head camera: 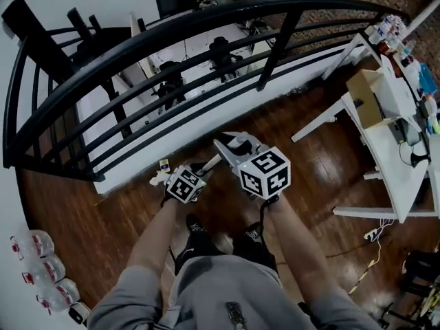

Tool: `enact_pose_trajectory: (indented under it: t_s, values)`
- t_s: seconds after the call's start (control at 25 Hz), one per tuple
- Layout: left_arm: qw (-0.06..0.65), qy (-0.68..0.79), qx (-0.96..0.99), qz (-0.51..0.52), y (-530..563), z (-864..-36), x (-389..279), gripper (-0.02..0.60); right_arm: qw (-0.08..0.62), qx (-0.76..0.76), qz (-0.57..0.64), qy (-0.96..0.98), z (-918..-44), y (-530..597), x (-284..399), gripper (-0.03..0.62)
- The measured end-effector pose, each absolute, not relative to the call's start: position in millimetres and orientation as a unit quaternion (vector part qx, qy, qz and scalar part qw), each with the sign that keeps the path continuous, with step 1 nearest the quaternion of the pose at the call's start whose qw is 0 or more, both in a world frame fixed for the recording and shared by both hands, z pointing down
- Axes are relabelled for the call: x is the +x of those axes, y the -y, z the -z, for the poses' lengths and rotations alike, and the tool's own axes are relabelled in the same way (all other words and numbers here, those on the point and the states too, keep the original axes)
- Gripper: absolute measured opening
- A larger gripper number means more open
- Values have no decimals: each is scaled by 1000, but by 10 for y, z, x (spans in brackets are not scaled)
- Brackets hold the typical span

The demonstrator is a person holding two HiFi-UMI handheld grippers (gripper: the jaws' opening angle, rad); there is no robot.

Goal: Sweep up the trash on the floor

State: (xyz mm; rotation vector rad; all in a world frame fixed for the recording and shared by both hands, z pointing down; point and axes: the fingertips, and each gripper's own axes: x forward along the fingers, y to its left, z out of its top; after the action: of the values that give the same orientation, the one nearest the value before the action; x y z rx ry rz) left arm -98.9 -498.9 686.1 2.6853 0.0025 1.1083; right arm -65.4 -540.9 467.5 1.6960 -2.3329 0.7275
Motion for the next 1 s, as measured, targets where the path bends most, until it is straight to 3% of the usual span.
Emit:
enact_pose_trajectory:
  t_s: [0.6, 1.0]
  values:
    - [61, -226, 902, -362, 2164, -6312, 2290, 107, 37, 747, -220, 627, -4046, 2653, 2527, 64]
    - [74, -352, 867, -345, 660, -6527, 3623, 107, 69, 826, -256, 498, -4313, 1318, 4000, 64]
